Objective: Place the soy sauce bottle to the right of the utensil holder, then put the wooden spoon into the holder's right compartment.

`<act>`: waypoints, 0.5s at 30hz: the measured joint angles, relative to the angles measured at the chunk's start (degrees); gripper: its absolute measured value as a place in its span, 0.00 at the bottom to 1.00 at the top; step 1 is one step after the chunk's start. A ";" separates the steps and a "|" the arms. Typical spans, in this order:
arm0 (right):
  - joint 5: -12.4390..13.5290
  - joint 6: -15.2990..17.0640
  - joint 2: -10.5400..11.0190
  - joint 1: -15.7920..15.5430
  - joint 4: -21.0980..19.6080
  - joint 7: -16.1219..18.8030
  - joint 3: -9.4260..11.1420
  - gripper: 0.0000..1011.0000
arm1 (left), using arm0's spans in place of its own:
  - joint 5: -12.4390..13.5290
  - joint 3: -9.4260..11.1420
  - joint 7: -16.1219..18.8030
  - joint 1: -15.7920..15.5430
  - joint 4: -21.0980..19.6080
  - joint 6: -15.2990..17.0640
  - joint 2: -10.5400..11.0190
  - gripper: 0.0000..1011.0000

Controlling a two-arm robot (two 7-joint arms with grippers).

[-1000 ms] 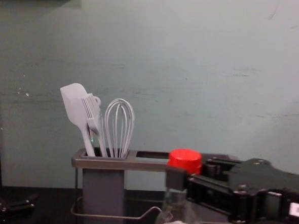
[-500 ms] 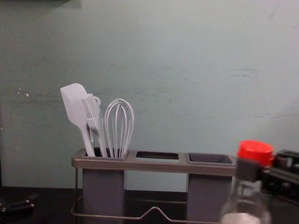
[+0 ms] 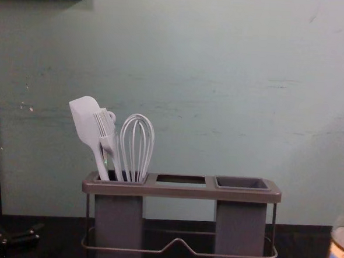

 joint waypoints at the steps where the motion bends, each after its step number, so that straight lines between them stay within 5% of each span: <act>1: 0.06 -0.07 0.01 -0.47 -0.03 -0.04 0.73 0.38 | 0.00 0.00 0.00 0.00 0.00 0.00 0.00 0.99; 15: -1.32 -0.18 -1.10 -1.50 0.52 -0.53 4.47 0.38 | 0.00 0.00 0.00 0.00 0.00 0.00 0.00 0.99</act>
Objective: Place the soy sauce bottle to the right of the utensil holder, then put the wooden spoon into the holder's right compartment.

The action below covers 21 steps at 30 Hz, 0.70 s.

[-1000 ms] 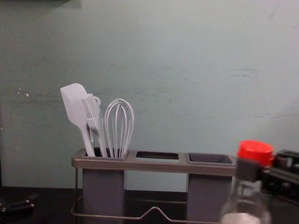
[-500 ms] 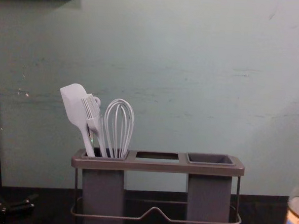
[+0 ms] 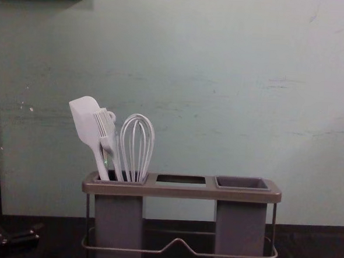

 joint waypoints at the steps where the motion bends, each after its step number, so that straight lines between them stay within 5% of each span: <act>1: -0.15 0.01 -0.11 0.05 0.03 -0.01 0.06 0.38 | 0.00 0.00 0.00 0.00 0.00 0.00 0.00 0.99; 21: -2.63 2.01 -3.34 3.84 3.82 0.09 -0.57 0.38 | 0.00 0.00 0.00 0.00 0.00 0.00 0.00 0.99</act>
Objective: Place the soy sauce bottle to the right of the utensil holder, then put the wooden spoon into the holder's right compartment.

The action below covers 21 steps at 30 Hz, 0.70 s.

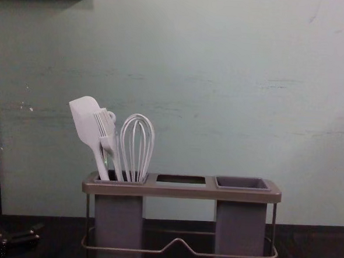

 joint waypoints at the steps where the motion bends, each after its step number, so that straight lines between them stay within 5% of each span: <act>1: -0.02 0.12 -0.05 0.26 0.26 0.11 -0.08 0.38 | 0.00 0.00 0.00 0.00 0.00 0.00 0.00 0.99; 21: -1.11 -0.29 -1.04 7.99 8.35 3.19 -3.89 0.38 | 0.00 0.00 0.00 0.00 0.00 0.00 0.00 0.99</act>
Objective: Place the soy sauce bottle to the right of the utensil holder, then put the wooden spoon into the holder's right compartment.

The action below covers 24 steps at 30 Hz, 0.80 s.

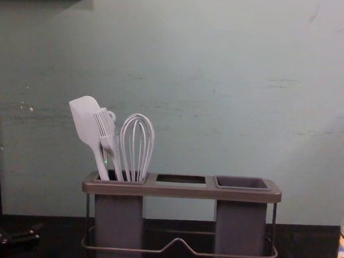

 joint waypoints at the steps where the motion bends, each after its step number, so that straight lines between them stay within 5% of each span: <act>1: -0.05 -0.13 -0.04 0.21 0.27 0.08 -0.08 0.38 | 0.00 0.00 0.00 0.00 0.00 0.00 0.00 0.99; 24: 0.85 -1.74 -4.14 7.84 11.31 1.25 -2.88 0.38 | 0.00 0.00 0.00 0.00 0.00 0.00 0.00 0.99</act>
